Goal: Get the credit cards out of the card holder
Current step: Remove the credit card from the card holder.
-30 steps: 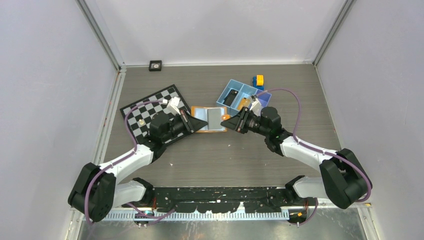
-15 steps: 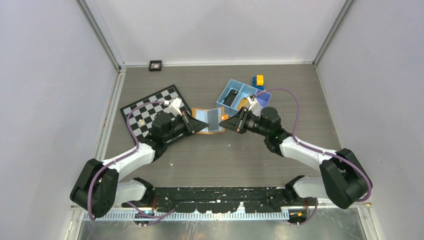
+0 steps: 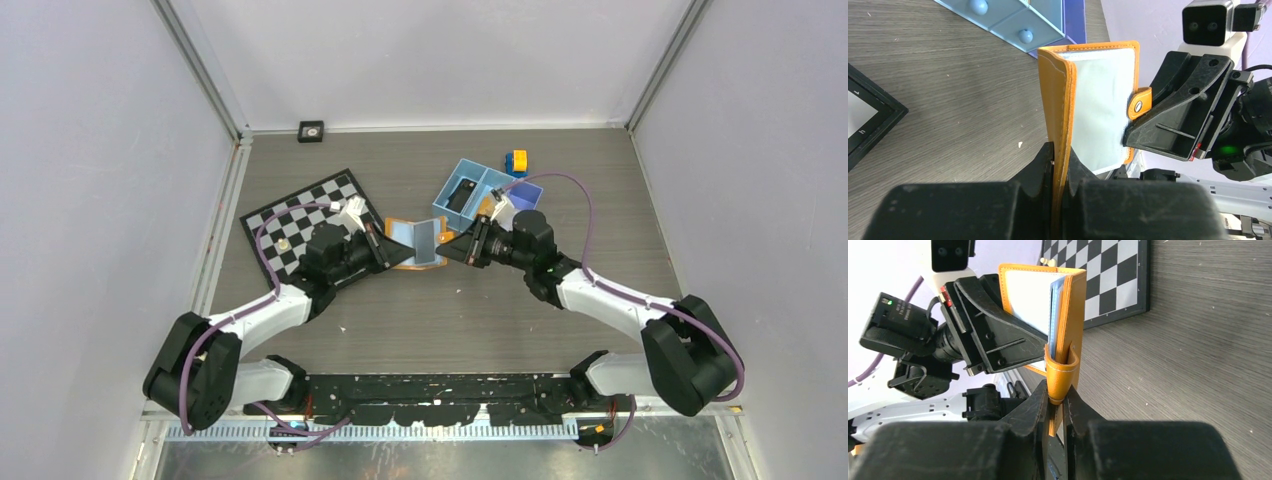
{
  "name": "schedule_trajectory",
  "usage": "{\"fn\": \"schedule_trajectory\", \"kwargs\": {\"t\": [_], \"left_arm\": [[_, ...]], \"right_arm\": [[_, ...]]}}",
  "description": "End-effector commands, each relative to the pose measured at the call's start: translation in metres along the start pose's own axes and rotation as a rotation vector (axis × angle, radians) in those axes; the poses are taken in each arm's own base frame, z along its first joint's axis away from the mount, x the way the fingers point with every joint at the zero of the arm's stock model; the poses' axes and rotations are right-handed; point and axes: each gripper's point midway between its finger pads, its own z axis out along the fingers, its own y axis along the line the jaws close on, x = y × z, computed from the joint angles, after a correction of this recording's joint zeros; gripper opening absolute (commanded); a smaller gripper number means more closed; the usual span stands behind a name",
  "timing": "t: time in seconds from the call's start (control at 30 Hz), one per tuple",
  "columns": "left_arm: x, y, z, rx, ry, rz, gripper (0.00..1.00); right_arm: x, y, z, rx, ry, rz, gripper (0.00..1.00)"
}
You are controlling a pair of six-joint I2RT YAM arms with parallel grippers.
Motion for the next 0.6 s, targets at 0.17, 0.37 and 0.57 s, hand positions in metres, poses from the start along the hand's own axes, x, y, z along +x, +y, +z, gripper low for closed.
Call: {"fn": "schedule_trajectory", "kwargs": {"t": [0.17, 0.37, 0.57], "left_arm": [[-0.0159, -0.034, 0.0015, 0.112, -0.022, 0.057, 0.0], [-0.014, -0.0351, 0.0031, 0.118, -0.009, 0.059, 0.0], [-0.0127, -0.0367, 0.0045, 0.123, -0.003, 0.066, 0.0]], "right_arm": [[-0.0001, -0.0022, 0.0141, 0.055, 0.033, -0.052, 0.19], [0.0034, 0.0004, 0.0173, 0.039, 0.053, -0.047, 0.37], [0.0049, 0.0015, 0.018, 0.03, 0.06, -0.043, 0.46]]}}
